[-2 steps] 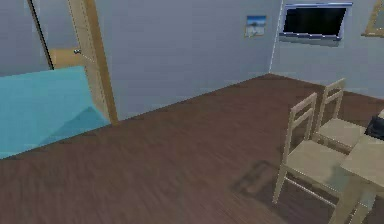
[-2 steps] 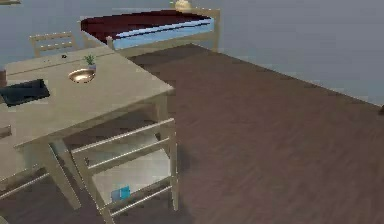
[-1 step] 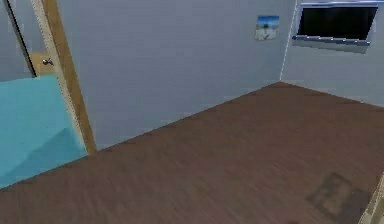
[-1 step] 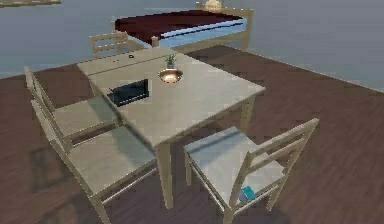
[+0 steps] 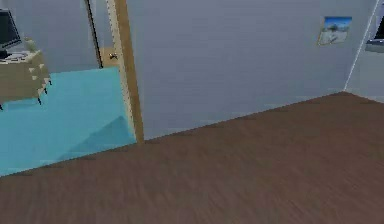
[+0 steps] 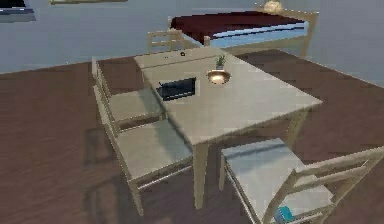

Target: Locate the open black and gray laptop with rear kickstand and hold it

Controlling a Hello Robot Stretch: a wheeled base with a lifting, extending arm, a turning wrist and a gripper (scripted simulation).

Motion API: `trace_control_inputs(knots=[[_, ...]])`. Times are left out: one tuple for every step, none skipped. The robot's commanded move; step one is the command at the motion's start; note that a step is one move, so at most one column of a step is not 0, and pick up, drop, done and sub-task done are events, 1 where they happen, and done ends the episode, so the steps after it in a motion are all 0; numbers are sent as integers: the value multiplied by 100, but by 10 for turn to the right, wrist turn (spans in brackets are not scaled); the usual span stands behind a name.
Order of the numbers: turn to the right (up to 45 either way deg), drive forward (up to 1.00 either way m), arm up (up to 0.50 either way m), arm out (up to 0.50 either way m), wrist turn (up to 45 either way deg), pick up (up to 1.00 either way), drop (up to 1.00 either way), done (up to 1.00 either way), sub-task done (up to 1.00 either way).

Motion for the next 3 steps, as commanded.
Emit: trace_control_inputs(knots=[[450,0,0,0,0,0,0,0,0],[0,75,0,0,0,0,0,0,0],[150,0,0,0,0,0,0,0,0]])
